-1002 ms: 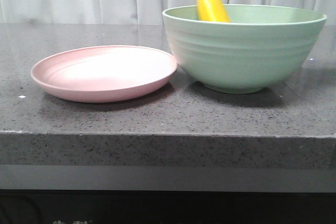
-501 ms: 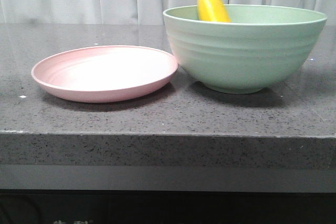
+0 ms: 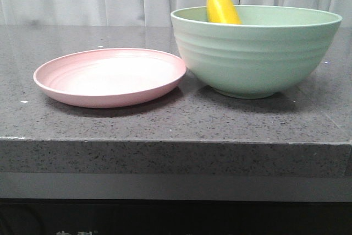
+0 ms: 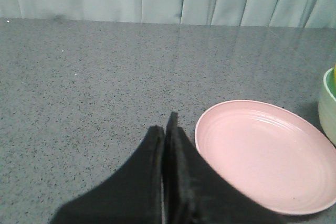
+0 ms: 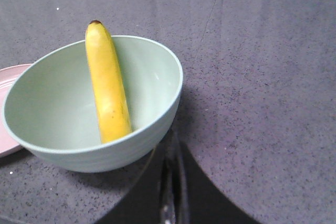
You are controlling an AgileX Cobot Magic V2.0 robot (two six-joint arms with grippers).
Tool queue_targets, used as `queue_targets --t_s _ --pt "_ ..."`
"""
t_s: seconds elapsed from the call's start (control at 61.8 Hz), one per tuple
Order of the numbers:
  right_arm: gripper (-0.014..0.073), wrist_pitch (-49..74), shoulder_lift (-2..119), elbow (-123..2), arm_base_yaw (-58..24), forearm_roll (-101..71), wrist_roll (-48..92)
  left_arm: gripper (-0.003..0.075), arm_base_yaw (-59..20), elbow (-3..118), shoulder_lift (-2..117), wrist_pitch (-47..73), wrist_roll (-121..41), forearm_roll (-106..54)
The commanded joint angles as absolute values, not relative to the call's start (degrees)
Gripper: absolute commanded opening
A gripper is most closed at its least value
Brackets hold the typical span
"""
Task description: Transfer banana from pink plate to green bowl
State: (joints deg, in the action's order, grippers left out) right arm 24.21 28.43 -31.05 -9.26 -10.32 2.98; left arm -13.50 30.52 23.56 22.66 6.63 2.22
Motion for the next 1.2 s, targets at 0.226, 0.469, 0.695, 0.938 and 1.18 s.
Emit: queue_targets --t_s 0.226,0.469,0.695,0.938,1.18 --pt "-0.0069 15.7 12.3 -20.2 -9.2 -10.3 3.0 -0.0018 -13.5 22.8 6.4 17.2 6.9 1.8" --pt "-0.0069 15.7 11.7 -20.2 -9.2 -10.3 3.0 -0.0018 -13.5 22.4 5.9 17.2 6.9 1.8" --pt "-0.0069 15.7 11.7 -20.2 -9.2 -10.3 3.0 -0.0018 -13.5 22.4 5.9 17.2 6.9 1.8" --pt "-0.0069 15.7 11.7 -20.2 -9.2 -10.3 3.0 -0.0018 -13.4 21.4 5.5 16.8 6.9 2.9" --pt "-0.0069 15.7 11.7 -20.2 -9.2 -10.3 3.0 -0.0018 -8.0 11.6 -1.9 16.2 6.9 2.9"
